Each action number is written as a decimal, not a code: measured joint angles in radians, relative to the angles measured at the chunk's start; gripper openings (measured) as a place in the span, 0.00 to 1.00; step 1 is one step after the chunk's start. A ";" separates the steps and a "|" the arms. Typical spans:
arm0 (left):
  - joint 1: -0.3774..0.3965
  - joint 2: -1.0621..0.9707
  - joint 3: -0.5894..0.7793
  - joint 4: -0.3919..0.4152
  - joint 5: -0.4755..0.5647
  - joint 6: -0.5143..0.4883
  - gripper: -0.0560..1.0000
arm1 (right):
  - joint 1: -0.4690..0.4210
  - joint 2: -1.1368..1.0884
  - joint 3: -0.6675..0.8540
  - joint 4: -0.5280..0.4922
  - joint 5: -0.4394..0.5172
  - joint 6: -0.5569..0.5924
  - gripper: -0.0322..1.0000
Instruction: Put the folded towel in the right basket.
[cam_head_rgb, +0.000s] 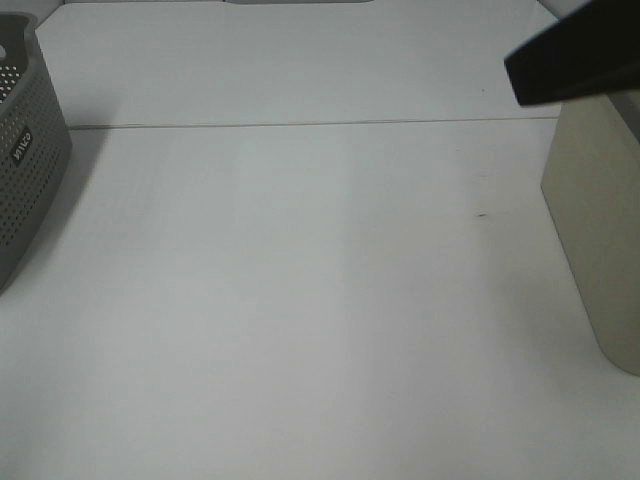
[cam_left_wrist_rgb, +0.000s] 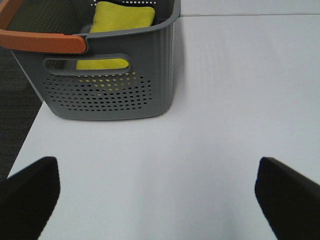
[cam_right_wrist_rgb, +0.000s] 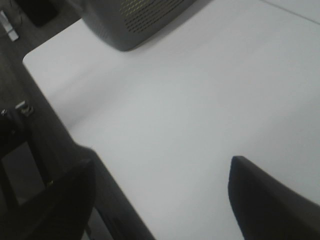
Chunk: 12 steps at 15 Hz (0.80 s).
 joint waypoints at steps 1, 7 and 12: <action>0.000 0.000 0.000 0.000 0.000 0.000 0.99 | 0.033 -0.066 0.000 -0.063 0.039 0.083 0.73; 0.000 0.000 0.000 0.000 0.000 0.000 0.99 | 0.048 -0.429 0.000 -0.462 0.054 0.610 0.72; 0.000 0.000 0.000 0.000 0.000 0.000 0.99 | 0.048 -0.641 0.078 -0.708 0.153 0.753 0.72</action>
